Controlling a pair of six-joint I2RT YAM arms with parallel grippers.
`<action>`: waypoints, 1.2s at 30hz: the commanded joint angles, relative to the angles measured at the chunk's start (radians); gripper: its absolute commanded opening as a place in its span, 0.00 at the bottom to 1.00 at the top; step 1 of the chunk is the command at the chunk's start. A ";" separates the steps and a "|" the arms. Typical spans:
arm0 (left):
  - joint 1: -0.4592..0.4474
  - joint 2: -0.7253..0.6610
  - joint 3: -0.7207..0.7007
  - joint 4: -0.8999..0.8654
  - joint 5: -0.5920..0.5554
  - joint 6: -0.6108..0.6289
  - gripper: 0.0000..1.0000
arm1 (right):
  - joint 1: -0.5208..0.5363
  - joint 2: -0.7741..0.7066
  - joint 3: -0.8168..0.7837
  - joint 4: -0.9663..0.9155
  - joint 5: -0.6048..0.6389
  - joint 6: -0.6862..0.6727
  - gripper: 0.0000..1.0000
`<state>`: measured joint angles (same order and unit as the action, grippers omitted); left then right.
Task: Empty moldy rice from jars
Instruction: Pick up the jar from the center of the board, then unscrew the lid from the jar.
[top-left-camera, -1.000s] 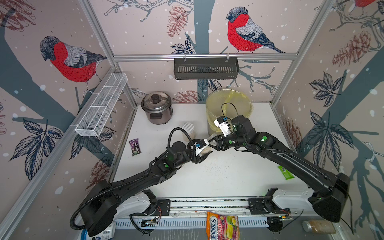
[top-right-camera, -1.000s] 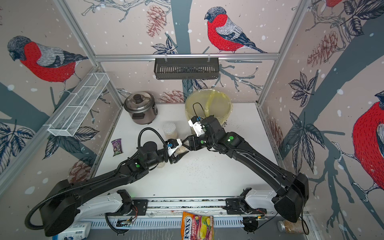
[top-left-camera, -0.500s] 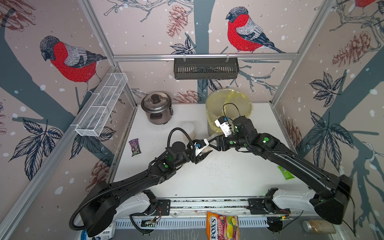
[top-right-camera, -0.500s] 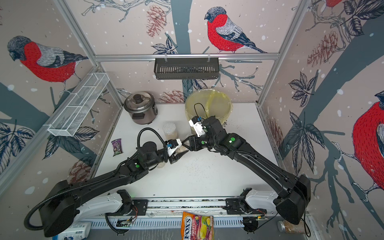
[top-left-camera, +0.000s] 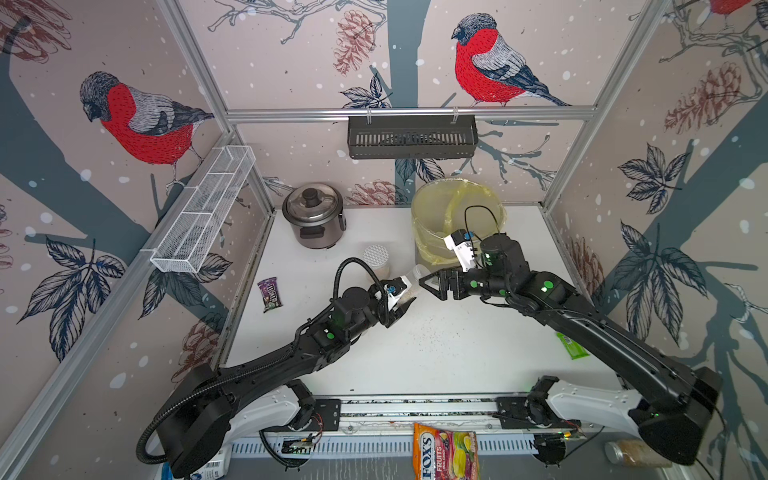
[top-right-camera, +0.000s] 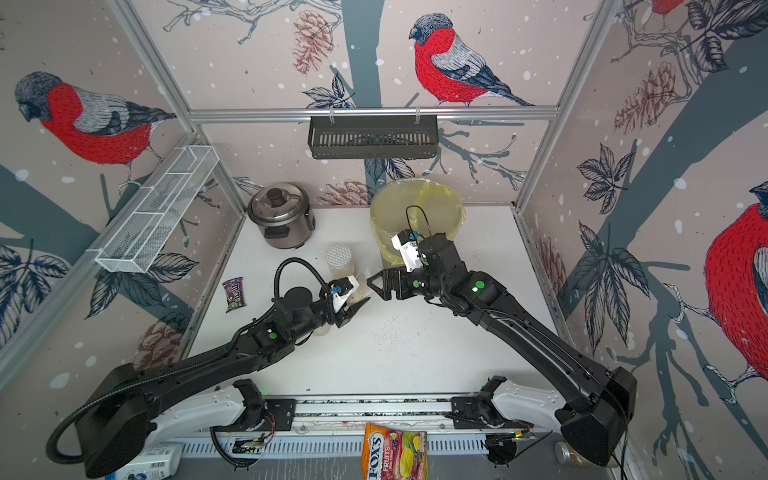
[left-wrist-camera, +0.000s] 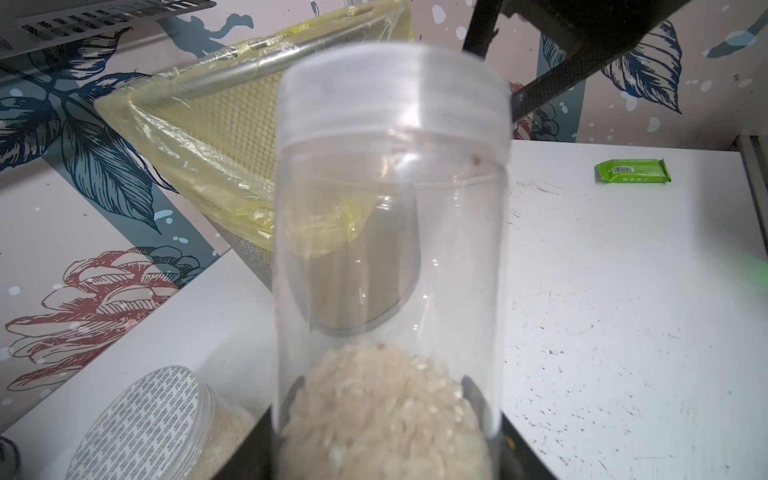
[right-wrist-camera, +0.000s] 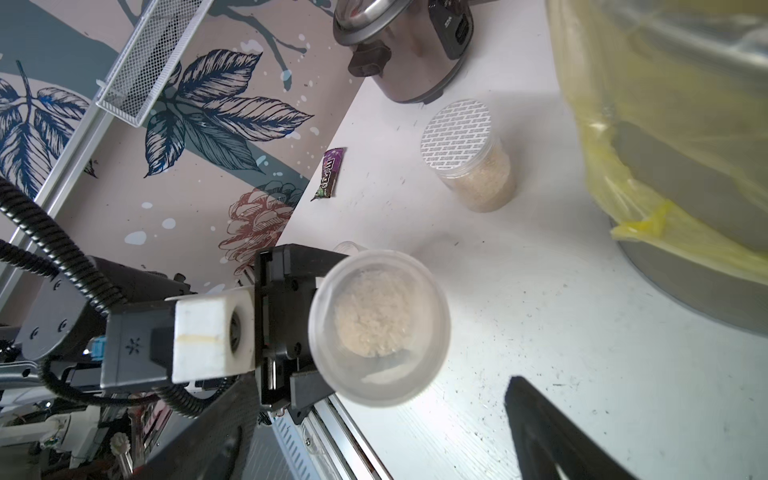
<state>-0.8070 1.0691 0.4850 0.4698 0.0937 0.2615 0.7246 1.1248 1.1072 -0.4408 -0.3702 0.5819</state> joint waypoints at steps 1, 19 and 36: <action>0.001 -0.024 -0.010 0.096 -0.037 0.030 0.34 | -0.020 -0.051 -0.019 0.040 0.103 0.070 0.95; -0.100 -0.011 -0.095 0.239 -0.233 0.130 0.37 | -0.121 -0.024 0.026 -0.101 -0.085 0.322 0.84; -0.118 -0.041 -0.094 0.144 -0.201 0.137 0.40 | 0.050 0.074 0.092 -0.082 0.035 0.320 0.82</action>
<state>-0.9230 1.0317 0.3840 0.5861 -0.1219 0.3771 0.7616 1.1885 1.1763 -0.5301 -0.3771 0.9119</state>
